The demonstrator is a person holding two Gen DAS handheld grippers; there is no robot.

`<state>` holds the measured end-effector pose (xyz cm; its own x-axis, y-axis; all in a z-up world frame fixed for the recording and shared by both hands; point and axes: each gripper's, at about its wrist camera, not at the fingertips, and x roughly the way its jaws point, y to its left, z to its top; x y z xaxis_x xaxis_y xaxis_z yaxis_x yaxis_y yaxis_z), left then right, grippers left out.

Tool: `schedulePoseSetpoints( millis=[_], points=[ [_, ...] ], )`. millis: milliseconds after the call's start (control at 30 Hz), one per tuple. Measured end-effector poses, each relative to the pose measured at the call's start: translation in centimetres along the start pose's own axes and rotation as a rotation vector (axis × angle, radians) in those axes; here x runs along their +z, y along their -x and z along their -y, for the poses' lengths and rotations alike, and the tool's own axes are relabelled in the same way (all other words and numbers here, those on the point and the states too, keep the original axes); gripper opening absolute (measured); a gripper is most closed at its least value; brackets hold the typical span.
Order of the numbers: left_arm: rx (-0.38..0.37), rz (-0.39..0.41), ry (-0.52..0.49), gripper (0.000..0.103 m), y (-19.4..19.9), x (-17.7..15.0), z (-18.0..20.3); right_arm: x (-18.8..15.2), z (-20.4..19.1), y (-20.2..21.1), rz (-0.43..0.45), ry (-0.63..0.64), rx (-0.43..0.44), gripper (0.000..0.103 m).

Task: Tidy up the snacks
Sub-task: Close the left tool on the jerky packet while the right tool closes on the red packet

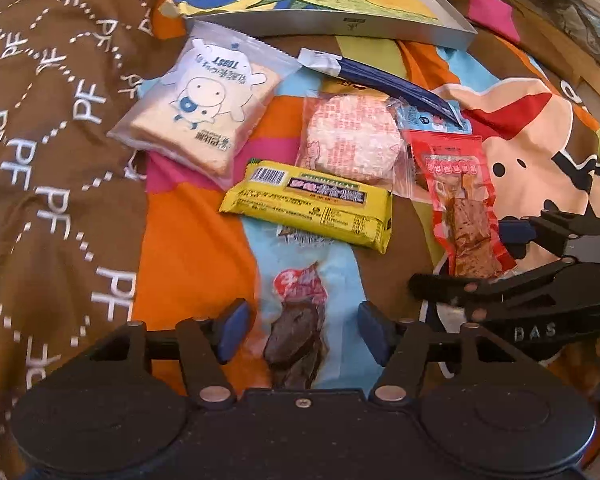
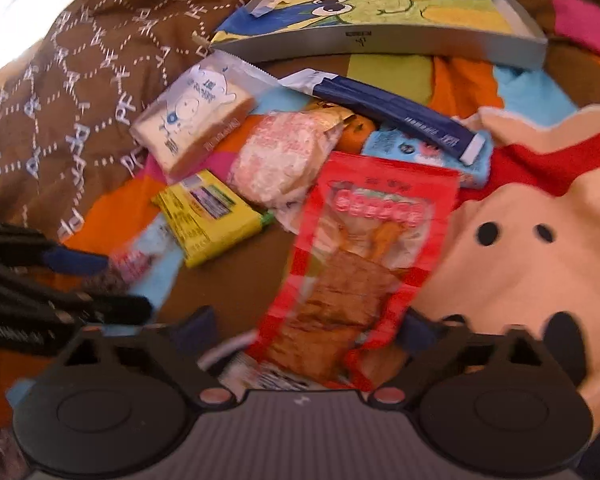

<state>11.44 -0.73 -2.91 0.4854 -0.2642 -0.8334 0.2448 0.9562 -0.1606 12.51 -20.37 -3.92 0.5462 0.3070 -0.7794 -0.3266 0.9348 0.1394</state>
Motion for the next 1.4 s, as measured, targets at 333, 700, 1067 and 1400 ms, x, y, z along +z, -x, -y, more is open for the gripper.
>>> schedulePoseSetpoints(
  millis=[333,700,1067,1400],
  points=[
    [0.016,0.004,-0.059,0.062,-0.2,-0.1,0.1,-0.9,-1.2,-0.2,0.045,0.094,-0.08,0.092],
    [0.131,0.017,0.051,0.05,-0.4,-0.3,1.8,-1.5,-1.3,1.2,0.09,0.098,-0.094,0.065],
    [0.174,0.001,0.102,0.049,0.0,-0.6,2.9,-1.8,-1.4,1.5,0.081,0.098,-0.047,0.064],
    [0.182,0.016,0.118,0.048,0.6,-0.9,3.3,-2.3,-1.9,2.4,0.117,0.124,-0.068,0.054]
  ],
)
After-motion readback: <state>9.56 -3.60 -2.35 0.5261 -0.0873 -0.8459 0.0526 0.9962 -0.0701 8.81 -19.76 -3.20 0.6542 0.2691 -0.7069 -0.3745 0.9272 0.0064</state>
